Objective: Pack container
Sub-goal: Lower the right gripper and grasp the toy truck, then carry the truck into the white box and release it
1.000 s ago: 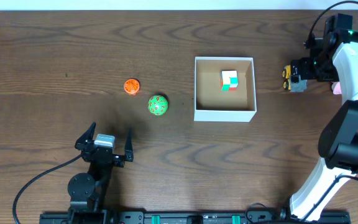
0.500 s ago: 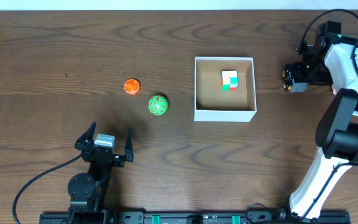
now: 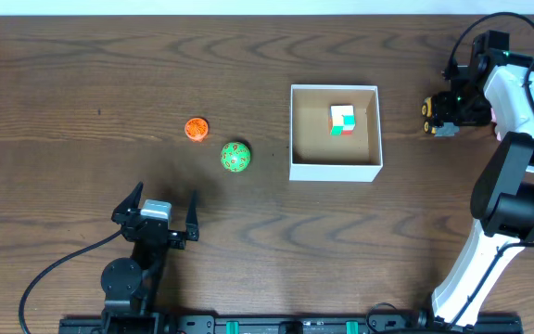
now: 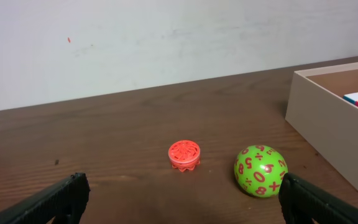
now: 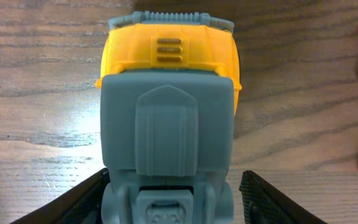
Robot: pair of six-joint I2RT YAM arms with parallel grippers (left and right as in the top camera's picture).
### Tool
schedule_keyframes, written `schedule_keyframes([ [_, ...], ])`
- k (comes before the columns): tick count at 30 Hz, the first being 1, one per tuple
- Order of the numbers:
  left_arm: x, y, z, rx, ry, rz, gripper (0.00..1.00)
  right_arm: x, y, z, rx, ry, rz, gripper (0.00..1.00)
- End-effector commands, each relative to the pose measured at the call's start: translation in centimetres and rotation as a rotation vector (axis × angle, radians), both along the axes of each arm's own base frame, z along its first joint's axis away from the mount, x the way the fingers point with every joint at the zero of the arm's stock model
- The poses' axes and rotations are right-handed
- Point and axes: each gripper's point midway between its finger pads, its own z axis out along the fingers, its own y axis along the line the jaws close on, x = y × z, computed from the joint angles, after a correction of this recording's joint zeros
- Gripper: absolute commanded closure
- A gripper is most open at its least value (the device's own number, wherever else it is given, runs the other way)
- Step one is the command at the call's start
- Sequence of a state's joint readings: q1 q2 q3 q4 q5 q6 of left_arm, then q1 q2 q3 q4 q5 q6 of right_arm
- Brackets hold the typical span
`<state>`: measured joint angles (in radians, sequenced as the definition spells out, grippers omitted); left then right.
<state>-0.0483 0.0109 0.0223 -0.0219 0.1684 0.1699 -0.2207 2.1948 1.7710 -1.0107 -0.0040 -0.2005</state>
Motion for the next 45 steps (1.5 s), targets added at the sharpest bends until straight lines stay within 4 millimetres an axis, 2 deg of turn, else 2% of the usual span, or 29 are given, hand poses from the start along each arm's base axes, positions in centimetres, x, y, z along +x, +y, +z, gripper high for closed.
schedule_keyframes([
  [1,-0.1,0.0,-1.6,0.010,0.046,-0.004,0.02,0.1,0.2,-0.3,0.013,-0.003,-0.012,0.33],
  [12,-0.1,0.0,-1.6,0.010,0.046,-0.004,0.02,0.7,0.3,-0.2,0.027,-0.028,-0.024,0.44],
  [23,-0.1,0.0,-1.6,0.010,0.046,-0.004,0.02,0.8,0.3,-0.2,0.028,-0.032,-0.024,0.45],
  [25,-0.1,0.0,-1.6,0.010,0.045,-0.005,0.02,0.8,0.3,-0.2,0.028,-0.032,-0.024,0.48],
  [28,-0.1,0.0,-1.6,0.010,0.045,-0.004,0.02,0.8,0.3,-0.2,0.028,-0.034,-0.024,0.59],
  [36,-0.1,0.0,-1.6,0.010,0.045,-0.004,0.02,1.2,0.3,0.1,0.033,-0.047,-0.067,0.55],
  [40,-0.1,0.0,-1.6,0.010,0.045,-0.004,0.02,1.9,1.1,1.6,0.040,-0.061,-0.050,0.52],
  [45,-0.1,0.0,-1.6,0.010,0.045,-0.004,0.02,3.7,3.9,6.4,0.076,-0.117,-0.015,0.53],
])
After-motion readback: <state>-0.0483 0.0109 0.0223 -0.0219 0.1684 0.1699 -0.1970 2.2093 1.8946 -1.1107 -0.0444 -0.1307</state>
